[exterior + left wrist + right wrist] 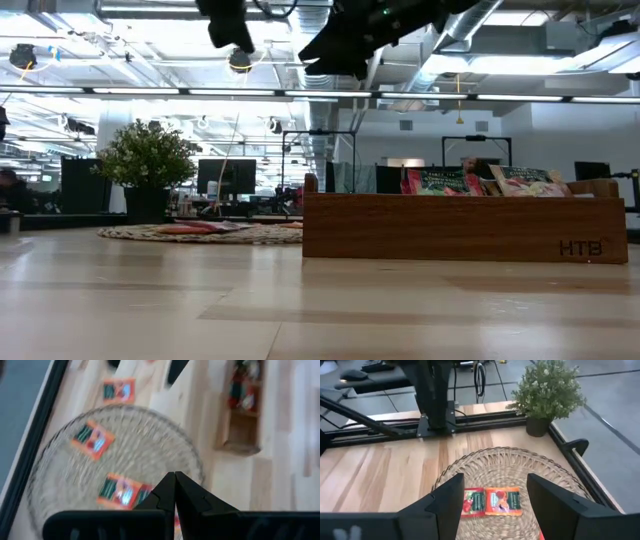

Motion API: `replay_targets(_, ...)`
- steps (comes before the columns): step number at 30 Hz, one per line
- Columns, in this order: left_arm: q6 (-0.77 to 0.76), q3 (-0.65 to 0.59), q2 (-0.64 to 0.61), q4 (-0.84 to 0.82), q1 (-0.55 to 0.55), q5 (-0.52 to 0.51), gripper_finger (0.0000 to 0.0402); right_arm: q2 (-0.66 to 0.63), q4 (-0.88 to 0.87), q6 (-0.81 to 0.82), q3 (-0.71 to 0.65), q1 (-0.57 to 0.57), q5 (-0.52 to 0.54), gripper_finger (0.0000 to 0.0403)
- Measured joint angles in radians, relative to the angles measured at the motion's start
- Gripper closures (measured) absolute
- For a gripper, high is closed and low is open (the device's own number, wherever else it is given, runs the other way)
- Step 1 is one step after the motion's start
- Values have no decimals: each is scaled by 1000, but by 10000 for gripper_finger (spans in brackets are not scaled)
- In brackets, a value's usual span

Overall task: Pick & Place Tea
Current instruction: Put the red tea bag into the middle slot of the wooden organizer

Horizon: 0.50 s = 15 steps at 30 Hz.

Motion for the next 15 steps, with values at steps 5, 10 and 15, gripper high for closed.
replay_targets(5, -7, -4, -16, -128, 20, -31, 401, 42, -9, 0, 0, 17, -53, 195)
replay_targets(10, -91, -112, -103, -138, 89, -83, 401, 129, -28, 6, 39, 22, -53, 194)
replay_targets(15, -148, -289, -225, -48, 179, -70, 401, 267, -182, -48, 217, 18, -52, 193)
